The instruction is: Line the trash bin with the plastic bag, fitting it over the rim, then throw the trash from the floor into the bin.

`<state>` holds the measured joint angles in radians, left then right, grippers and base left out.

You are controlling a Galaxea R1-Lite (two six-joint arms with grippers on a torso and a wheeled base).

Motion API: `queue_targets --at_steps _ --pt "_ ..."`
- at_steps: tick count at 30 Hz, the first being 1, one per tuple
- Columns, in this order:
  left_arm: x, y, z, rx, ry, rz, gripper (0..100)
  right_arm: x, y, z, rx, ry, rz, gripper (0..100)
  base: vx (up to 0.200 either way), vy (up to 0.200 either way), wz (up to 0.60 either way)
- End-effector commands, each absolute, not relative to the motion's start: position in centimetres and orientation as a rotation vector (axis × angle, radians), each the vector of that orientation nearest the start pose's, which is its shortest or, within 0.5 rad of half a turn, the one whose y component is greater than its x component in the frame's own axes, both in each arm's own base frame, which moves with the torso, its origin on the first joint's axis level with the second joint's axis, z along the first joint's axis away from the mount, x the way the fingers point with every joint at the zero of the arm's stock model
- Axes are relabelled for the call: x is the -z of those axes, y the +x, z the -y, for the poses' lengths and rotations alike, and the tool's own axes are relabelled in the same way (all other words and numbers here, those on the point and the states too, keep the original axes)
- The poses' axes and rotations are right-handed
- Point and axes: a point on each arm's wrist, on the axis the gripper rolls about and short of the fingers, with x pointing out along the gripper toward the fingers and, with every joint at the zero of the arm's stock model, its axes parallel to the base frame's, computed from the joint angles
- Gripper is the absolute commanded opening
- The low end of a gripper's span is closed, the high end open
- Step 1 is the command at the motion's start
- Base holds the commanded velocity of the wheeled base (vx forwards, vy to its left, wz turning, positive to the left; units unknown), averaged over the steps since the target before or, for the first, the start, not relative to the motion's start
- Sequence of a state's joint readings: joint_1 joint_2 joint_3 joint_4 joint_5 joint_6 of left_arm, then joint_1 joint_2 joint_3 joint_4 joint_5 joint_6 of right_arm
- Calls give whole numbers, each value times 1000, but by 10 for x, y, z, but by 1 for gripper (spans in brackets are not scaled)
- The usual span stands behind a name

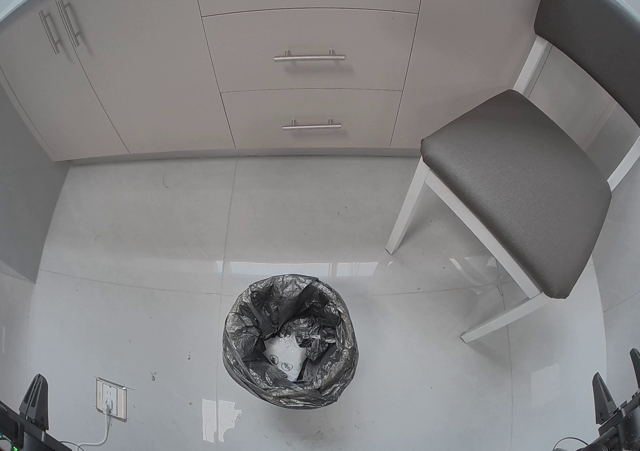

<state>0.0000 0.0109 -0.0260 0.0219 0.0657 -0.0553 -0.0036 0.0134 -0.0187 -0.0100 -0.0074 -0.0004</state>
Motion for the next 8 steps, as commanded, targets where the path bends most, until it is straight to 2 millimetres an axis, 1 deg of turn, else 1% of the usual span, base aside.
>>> queue_targets --at_steps 1,8 --pt "-80 -25 -1 -66 -57 5 0 -75 -23 0 6 -14 -3 100 0 0 0" --pt "-80 -25 -1 -66 -57 5 0 -76 -23 0 9 -6 2 100 0 0 0"
